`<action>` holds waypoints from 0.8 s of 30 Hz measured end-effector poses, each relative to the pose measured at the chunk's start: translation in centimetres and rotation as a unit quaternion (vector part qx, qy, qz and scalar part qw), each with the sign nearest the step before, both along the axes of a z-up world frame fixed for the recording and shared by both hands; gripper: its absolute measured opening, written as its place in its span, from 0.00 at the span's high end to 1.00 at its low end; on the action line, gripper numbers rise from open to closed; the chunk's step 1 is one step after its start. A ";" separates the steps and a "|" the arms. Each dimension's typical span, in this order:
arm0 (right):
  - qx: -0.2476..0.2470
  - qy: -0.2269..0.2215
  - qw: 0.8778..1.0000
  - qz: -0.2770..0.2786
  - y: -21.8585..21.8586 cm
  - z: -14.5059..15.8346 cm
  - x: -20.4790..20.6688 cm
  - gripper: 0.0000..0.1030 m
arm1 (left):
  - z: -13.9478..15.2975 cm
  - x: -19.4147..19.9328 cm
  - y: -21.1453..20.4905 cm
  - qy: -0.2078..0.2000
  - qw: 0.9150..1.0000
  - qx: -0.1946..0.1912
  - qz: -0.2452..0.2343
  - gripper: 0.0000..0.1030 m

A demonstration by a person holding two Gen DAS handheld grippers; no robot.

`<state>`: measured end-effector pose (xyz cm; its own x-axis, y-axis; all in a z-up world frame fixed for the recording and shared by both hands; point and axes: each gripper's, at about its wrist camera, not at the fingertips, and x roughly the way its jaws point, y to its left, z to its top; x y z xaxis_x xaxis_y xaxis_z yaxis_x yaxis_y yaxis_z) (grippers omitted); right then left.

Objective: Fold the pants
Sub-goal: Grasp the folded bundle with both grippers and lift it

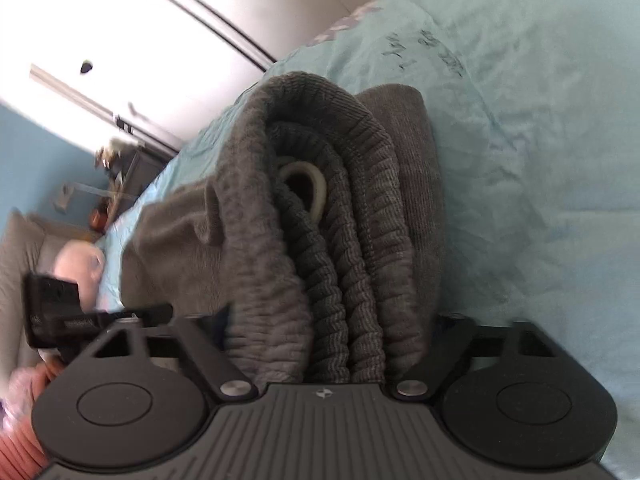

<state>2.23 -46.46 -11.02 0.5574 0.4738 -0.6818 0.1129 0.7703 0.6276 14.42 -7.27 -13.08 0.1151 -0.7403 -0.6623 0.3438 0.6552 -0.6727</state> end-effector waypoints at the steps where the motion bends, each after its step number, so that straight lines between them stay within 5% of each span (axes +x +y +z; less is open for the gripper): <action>1: 0.015 -0.001 1.000 0.002 -0.4 -0.2 -0.2 0.26 | -0.5 0.3 -0.1 0.010 1.000 -0.007 -0.005 0.39; 3: 0.037 0.002 0.999 0.004 -1.1 -0.8 0.0 0.21 | -1.1 1.0 -0.7 0.027 0.999 -0.021 -0.015 0.26; 4: 0.051 0.004 0.999 0.004 -1.3 -1.0 0.3 0.09 | -1.1 1.2 -0.8 0.035 0.999 -0.026 -0.017 0.22; 5: 0.064 0.003 0.998 0.003 -1.3 -1.1 0.5 0.05 | -0.9 1.3 -1.1 0.040 0.999 -0.020 -0.011 0.23; 7: 0.042 0.007 0.999 -0.006 -0.4 -0.6 0.8 0.06 | -0.2 0.9 -1.3 0.021 1.000 0.000 -0.002 0.49; 11: -0.027 0.001 0.999 -0.020 1.0 1.0 -0.5 0.40 | 1.9 -0.7 -1.4 -0.021 1.000 0.016 0.012 0.69; 18: -0.015 -0.051 0.998 -0.042 1.9 5.4 -2.8 0.46 | 7.6 -1.6 -1.6 -0.091 0.995 0.029 0.032 0.77; 24: -0.021 -0.093 0.995 -0.043 3.0 9.1 0.0 0.46 | 11.9 1.1 -0.9 -0.155 0.986 0.030 0.059 0.77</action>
<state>2.25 -43.48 -1.97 0.7127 0.3912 -0.5823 0.0658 0.7891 0.6107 15.57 -8.16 -1.23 0.4011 -0.6708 -0.6238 0.4462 0.7378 -0.5065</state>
